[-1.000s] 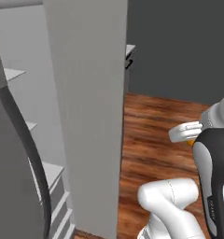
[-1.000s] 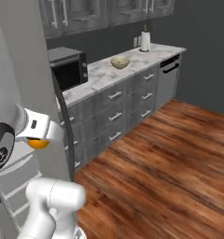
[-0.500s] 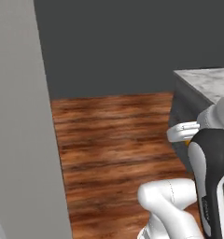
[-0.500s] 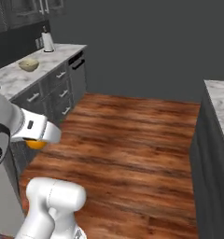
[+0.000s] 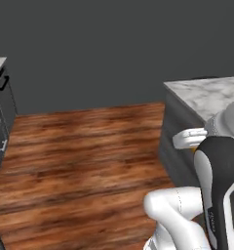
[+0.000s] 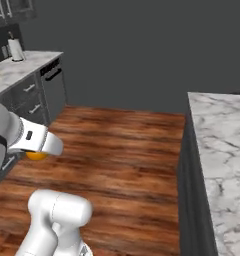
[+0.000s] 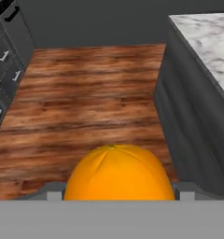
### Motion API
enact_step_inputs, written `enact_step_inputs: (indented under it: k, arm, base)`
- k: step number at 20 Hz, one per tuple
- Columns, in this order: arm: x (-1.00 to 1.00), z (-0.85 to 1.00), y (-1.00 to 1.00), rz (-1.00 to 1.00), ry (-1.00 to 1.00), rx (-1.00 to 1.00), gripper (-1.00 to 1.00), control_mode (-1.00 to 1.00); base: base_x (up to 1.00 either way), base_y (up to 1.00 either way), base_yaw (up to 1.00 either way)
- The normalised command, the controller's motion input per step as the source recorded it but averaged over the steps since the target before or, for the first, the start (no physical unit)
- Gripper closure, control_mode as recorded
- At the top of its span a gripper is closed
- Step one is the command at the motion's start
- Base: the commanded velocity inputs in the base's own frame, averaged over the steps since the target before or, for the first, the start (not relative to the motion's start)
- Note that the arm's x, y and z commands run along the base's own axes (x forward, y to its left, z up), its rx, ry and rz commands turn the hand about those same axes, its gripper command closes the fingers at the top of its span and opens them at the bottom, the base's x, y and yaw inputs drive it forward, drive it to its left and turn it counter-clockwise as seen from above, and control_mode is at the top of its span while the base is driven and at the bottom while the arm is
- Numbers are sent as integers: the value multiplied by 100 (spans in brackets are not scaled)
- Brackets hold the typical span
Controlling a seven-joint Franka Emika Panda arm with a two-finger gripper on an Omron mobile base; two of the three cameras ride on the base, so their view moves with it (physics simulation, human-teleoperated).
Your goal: Take the orange, mushroom, and kiwi from the freezer and place them in the bowl on the counter.
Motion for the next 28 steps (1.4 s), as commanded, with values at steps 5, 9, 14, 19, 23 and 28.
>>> enact_step_inputs:
  k: [5, 9, 14, 19, 23, 28]
  arm:
    - [0, 0, 0, 0, 0, 0, 100, 100]
    - [0, 0, 0, 0, 0, 0, 100, 100]
    - [0, 0, 0, 0, 0, 0, 100, 100]
    - [0, 0, 0, 0, 0, 0, 100, 100]
    - [0, 0, 0, 0, 0, 0, 100, 100]
    - [0, 0, 0, 0, 0, 0, 100, 100]
  base:
    - [100, -31, 43]
    - [100, -7, 65]
    - [100, -8, 73]
    - [100, -12, 71]
    - [100, -35, 64]
    - [100, -42, 61]
